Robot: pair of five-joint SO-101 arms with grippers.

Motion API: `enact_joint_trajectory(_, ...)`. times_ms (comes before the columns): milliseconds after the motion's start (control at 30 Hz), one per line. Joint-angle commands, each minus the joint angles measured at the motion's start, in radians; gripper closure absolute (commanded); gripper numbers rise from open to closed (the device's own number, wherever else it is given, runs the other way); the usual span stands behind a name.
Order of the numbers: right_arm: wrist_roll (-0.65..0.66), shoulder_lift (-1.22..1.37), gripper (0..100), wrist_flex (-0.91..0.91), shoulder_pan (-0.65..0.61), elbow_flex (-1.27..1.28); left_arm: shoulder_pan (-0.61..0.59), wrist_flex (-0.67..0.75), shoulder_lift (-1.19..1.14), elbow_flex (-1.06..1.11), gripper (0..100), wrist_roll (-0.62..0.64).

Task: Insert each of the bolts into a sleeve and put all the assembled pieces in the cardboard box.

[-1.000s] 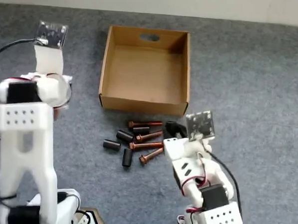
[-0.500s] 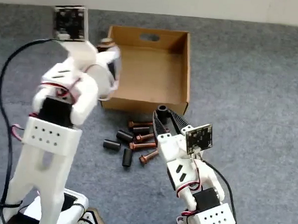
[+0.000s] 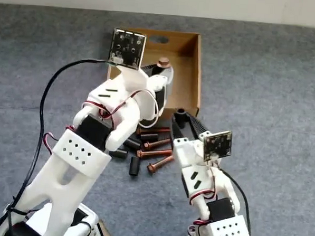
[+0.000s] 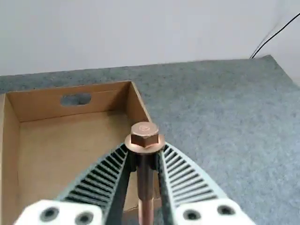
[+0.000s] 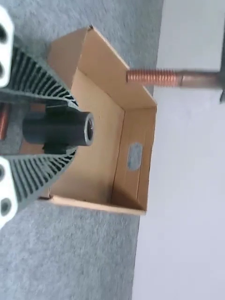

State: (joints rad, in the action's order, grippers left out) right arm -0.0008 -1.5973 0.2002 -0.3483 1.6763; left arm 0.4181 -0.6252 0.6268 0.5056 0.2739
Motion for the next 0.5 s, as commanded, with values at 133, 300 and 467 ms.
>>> enact_joint_trajectory(133, -0.011, -0.013, 99.0, -0.025, 0.021, 0.022, 0.042, 0.026, 0.039, -0.041, 99, 0.006)
enact_joint_trajectory(300, -0.011, -0.013, 99.0, -0.025, 0.021, 0.022, 0.133, 0.026, 0.031, -0.036, 99, 0.009)
enact_joint_trajectory(467, -0.011, -0.013, 99.0, -0.025, 0.021, 0.022, 0.148, 0.028, 0.03, -0.036, 99, 0.009)
